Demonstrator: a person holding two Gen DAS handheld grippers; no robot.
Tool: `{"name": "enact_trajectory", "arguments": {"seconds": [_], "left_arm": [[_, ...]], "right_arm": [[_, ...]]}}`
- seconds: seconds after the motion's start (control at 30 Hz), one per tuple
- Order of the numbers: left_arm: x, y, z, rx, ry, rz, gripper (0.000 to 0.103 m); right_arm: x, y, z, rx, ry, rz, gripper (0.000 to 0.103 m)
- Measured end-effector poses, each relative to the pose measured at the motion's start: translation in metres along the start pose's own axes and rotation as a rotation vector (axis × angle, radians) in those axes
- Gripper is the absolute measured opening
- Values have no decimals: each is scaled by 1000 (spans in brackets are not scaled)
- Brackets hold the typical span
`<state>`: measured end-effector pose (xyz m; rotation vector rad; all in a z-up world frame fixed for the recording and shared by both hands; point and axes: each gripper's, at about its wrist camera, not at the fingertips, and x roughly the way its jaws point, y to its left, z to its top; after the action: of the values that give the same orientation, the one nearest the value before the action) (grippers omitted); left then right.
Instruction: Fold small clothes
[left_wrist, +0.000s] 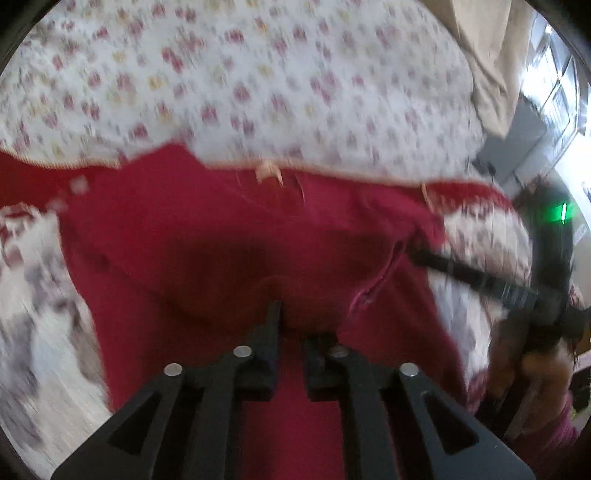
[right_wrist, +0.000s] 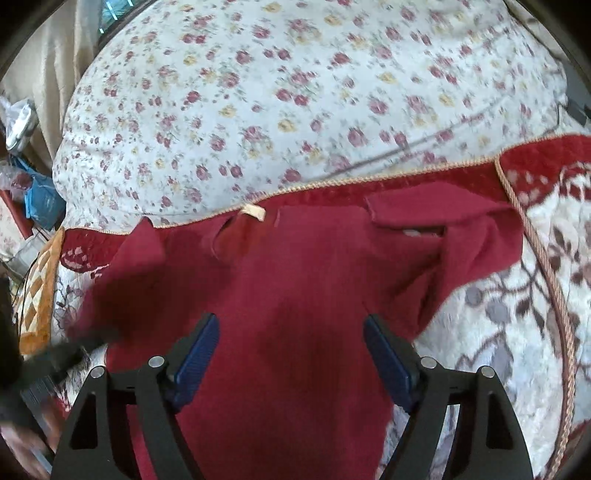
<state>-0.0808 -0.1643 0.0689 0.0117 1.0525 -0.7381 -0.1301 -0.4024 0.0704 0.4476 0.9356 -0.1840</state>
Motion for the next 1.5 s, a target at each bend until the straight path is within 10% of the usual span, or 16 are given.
{"name": "enact_trajectory", "arguments": {"seconds": [0.1,0.2,0.3,0.43,0.6,0.73,1.0,1.2,1.27,1.33,1.5], "left_arm": [[-7,4,-18,11,16,63,57],[-38,19,-17,-3,-93,115,73],[-58,42,-12,7,-233,313,79],[-42,73,-17,-5,-184,471,80],[-24,111,-14,-157,-86,485,79],[-27,115,-15,-187,-101,520,79],[-13,118,-10,-171,-66,550,80],[-9,113,-11,-165,-55,560,80],[-18,113,-11,-174,-81,544,80],[-33,111,-11,-186,-129,521,80],[-42,106,-2,-174,-177,497,80]], "right_arm": [[0,-1,-9,-9,25,23,85],[2,4,-15,-29,45,52,85],[12,20,-23,-85,75,70,85],[35,55,-39,-222,116,48,81],[54,79,-49,-391,90,-44,21],[34,85,-38,-487,45,-44,5],[-22,38,23,-450,-124,-261,5],[20,-5,47,-330,-17,-395,13],[16,1,44,-299,-27,-319,24],[9,13,42,-304,-60,-237,58],[25,74,49,-336,-27,17,62]]}}
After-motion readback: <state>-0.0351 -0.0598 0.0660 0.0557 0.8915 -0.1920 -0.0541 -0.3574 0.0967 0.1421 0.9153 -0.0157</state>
